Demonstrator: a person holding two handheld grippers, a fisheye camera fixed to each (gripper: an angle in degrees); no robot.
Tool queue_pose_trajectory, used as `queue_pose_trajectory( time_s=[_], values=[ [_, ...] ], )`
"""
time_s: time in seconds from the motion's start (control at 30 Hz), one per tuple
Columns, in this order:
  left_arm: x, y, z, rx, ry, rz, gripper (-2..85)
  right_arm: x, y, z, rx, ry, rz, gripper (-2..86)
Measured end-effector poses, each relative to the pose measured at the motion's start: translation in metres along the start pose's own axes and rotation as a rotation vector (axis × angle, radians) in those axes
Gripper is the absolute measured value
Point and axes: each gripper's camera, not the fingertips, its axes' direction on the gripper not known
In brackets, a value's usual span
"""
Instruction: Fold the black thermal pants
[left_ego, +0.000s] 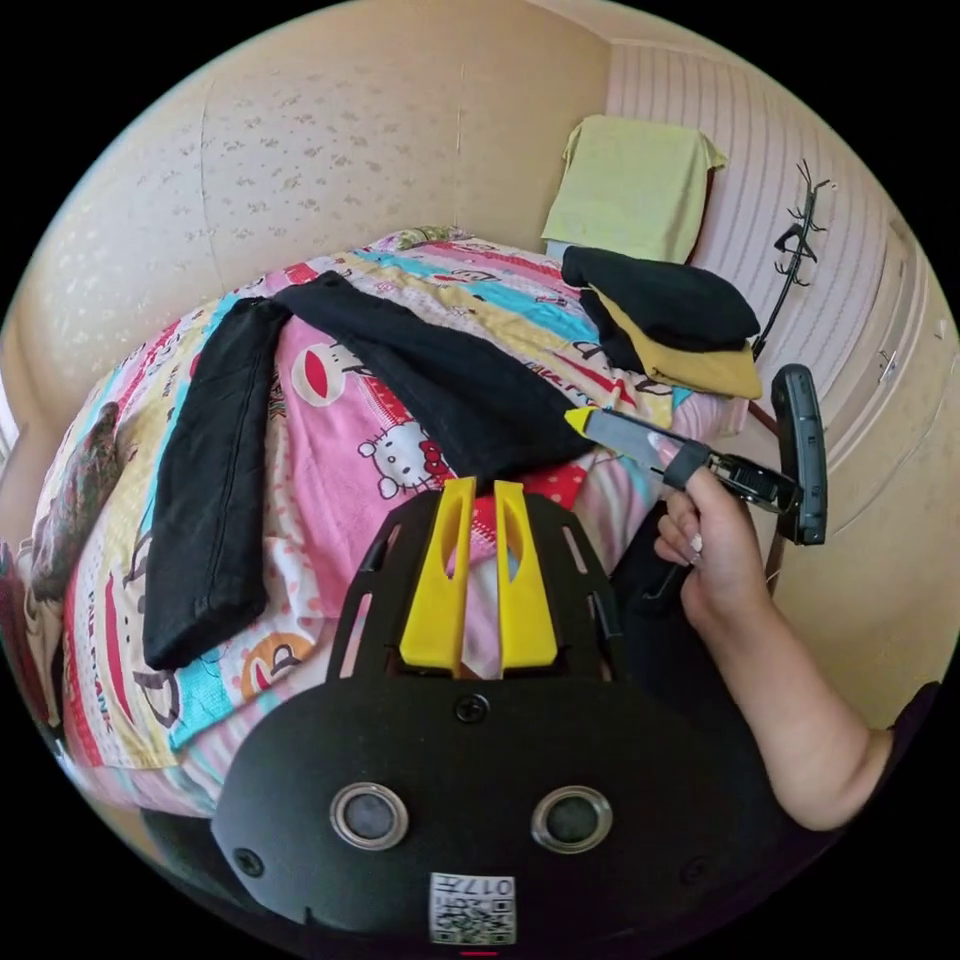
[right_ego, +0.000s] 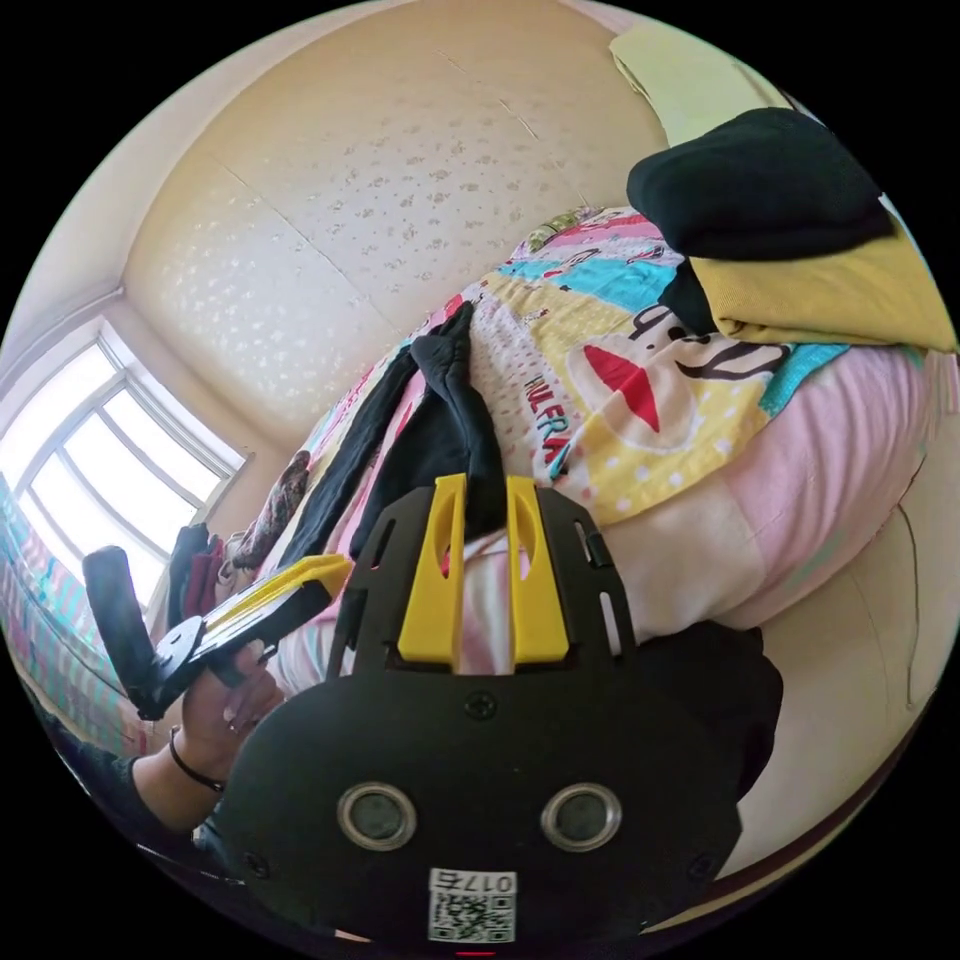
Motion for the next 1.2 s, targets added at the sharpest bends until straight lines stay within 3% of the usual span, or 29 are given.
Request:
queue_pose_trajectory(
  time_s=[0.2,0.4,0.63,0.73,0.83,0.93,1.2],
  values=[
    [0.010,0.004,0.024,-0.031,-0.074,0.053,6.3,-0.011,0.009,-0.007,0.019,0.028,-0.007,7.3],
    [0.016,0.000,0.042,-0.017,-0.077,0.065,6.0,-0.025,0.035,-0.048,0.202,0.029,-0.007,7.5],
    [0.001,0.000,0.029,0.089,-0.008,-0.028,5.0,-0.092,0.038,-0.031,-0.032,0.160,-0.358,12.2],
    [0.003,-0.004,0.032,0.065,-0.023,0.001,4.7,-0.109,0.039,-0.011,-0.059,0.416,-0.325,12.2],
    [0.003,-0.001,0.034,0.065,-0.022,0.000,4.6,-0.122,0.041,0.006,-0.120,0.416,-0.413,12.3],
    [-0.002,0.004,0.038,0.059,0.005,-0.033,4.7,-0.124,0.042,0.015,-0.116,0.522,-0.351,11.8],
    [-0.007,0.015,0.048,0.042,0.043,-0.064,5.2,-0.108,0.034,0.018,-0.055,0.411,-0.274,9.6]
  ],
)
